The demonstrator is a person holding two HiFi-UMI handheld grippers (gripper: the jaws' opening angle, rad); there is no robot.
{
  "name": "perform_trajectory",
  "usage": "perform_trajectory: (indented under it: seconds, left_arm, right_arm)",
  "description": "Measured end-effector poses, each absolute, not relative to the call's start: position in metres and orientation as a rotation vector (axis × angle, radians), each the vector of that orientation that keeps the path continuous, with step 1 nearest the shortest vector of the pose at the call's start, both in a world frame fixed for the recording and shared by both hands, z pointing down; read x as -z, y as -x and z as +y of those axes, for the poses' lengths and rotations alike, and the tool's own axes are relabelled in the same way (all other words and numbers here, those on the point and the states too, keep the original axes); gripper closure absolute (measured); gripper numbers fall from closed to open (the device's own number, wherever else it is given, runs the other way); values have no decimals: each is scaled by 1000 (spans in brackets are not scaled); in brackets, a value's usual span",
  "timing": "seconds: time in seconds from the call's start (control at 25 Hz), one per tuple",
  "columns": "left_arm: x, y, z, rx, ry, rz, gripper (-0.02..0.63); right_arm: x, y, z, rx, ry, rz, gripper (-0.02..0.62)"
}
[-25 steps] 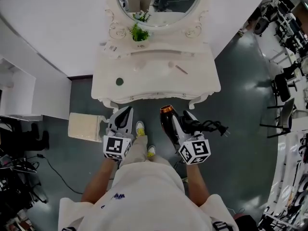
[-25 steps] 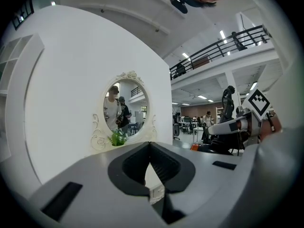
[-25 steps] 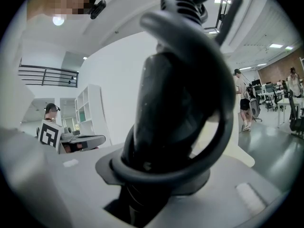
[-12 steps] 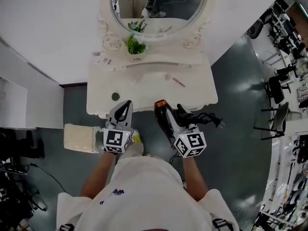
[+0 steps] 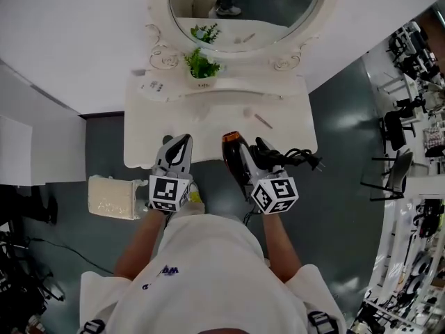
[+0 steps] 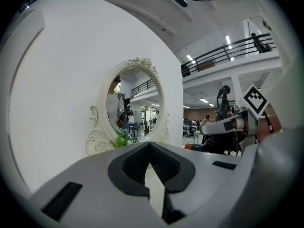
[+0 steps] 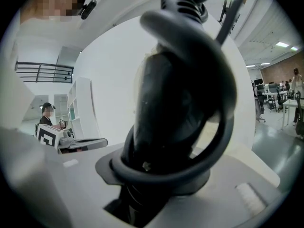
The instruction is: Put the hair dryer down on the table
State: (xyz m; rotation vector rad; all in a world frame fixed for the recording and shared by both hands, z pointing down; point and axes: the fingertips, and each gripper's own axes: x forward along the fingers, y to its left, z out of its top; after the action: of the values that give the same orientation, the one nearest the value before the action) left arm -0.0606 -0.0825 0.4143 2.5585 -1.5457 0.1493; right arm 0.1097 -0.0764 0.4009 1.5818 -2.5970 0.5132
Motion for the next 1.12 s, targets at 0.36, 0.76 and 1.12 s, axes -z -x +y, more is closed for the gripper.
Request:
perform_trajectory:
  seconds: [0.36,0.76,1.12]
  left_arm:
    - [-433,65,-112,-140,-2556,-1495,598]
    - [-455,51,-158,-173,-2569,-1515,598]
    - [-485,41,-182,-197,-2526,-1498,598]
  right_arm:
    - [-418,-95,-113,-554,-1629,-2535,388]
    - [-460,-102,-153,-652,-1598,-2482,388]
    - [-492,-101,-185,-703,-1592,-2438,387]
